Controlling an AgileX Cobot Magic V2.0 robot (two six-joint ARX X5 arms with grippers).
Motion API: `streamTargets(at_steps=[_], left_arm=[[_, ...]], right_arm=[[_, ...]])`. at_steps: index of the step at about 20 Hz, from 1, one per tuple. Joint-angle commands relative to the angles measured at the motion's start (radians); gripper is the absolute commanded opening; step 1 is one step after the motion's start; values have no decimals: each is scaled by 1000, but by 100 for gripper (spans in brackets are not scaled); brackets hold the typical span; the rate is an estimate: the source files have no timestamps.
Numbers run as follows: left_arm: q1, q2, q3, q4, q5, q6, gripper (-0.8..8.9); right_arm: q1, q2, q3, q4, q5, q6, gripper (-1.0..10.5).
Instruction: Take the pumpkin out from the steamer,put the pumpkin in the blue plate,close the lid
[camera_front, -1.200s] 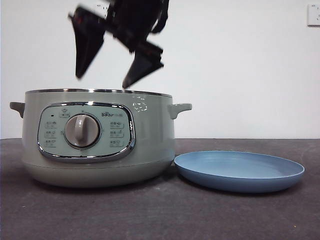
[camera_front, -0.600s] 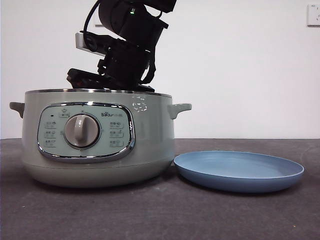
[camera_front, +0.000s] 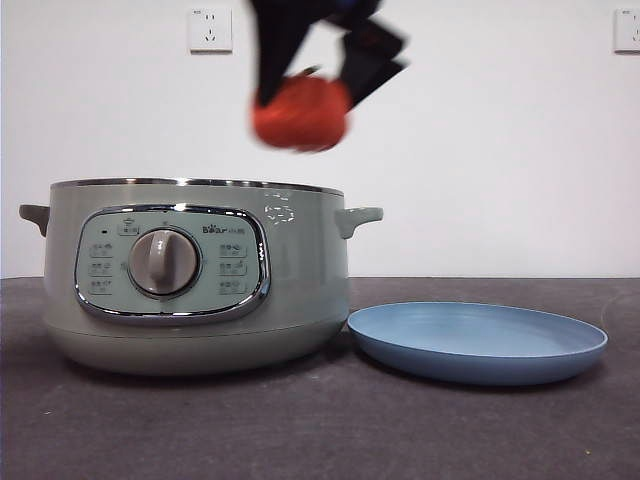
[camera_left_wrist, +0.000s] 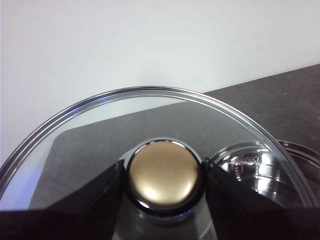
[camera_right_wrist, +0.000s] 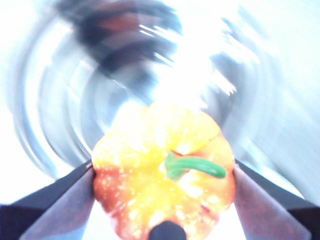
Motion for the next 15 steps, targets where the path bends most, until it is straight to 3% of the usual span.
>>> streamTargets(at_steps=[1,4,7,15], left_arm=[[-2,-11,14,58,-3,18,-9],[-2,-11,14,58,-2,18,-9],[-2,-11,14,58,0,18,-9],[-2,-11,14,58,0,18,-9]], right_arm=[[-77,-50,1,-103,55,18,-11],[-187,-85,-17,-202,72,50,-11],[-243,-132,-107,-175,72,71,-11],[-254,-232,-516,146,66,143,-11]])
